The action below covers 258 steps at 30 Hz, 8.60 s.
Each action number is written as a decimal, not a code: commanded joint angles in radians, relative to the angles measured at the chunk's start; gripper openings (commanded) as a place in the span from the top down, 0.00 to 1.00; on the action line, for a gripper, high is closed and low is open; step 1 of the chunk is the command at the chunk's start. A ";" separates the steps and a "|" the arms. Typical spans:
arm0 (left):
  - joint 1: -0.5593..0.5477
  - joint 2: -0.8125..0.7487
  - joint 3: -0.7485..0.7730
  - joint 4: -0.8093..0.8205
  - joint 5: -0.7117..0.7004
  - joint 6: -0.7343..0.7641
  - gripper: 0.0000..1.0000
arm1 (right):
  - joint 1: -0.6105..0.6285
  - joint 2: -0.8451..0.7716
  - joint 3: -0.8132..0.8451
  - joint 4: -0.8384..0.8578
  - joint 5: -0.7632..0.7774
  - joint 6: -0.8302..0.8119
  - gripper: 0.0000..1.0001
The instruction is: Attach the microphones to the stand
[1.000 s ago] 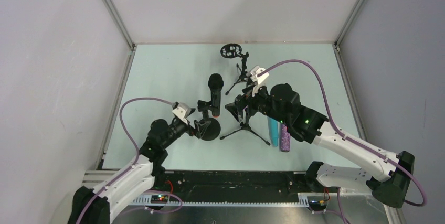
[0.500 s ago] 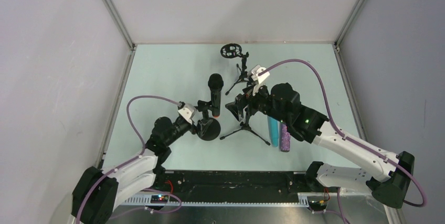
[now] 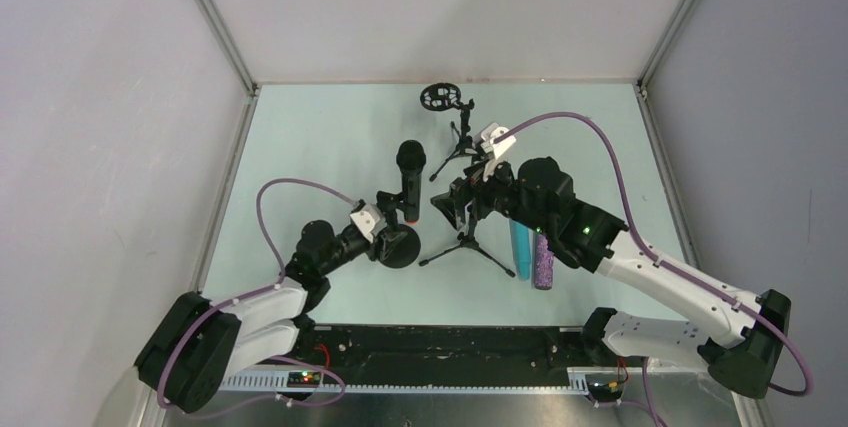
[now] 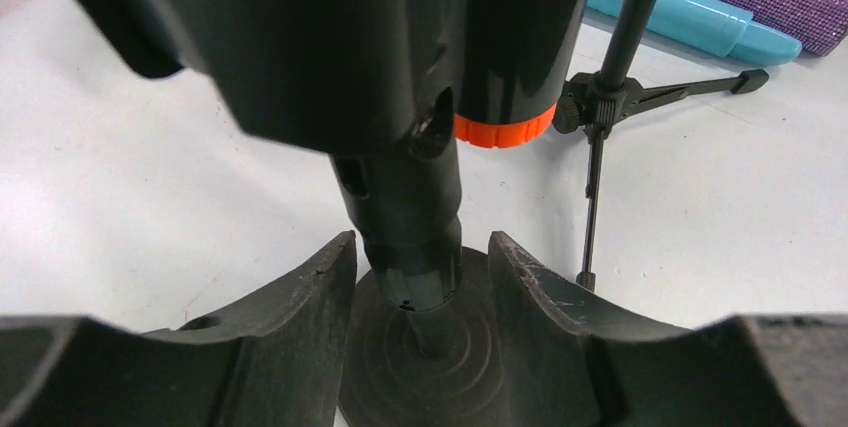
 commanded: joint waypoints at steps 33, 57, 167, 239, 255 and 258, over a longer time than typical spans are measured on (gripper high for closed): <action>0.007 0.175 0.183 0.254 0.020 0.034 1.00 | -0.014 -0.050 0.002 -0.008 0.002 -0.004 0.00; 0.218 0.441 0.397 0.551 0.058 -0.133 1.00 | -0.014 -0.062 0.003 -0.011 0.013 -0.027 0.00; 0.347 -0.078 0.371 -0.245 -0.160 -0.213 1.00 | 0.072 -0.069 0.004 0.194 -0.054 -0.058 0.00; 0.068 -0.480 0.235 -0.369 -0.357 0.015 1.00 | -0.008 0.834 0.935 -0.488 -0.253 0.547 0.33; -0.068 -0.465 0.245 -0.375 -0.482 0.087 1.00 | 0.003 0.952 1.028 -0.433 -0.242 0.607 0.45; -0.090 -0.458 0.247 -0.376 -0.508 0.099 1.00 | 0.003 0.967 1.040 -0.430 -0.244 0.610 0.47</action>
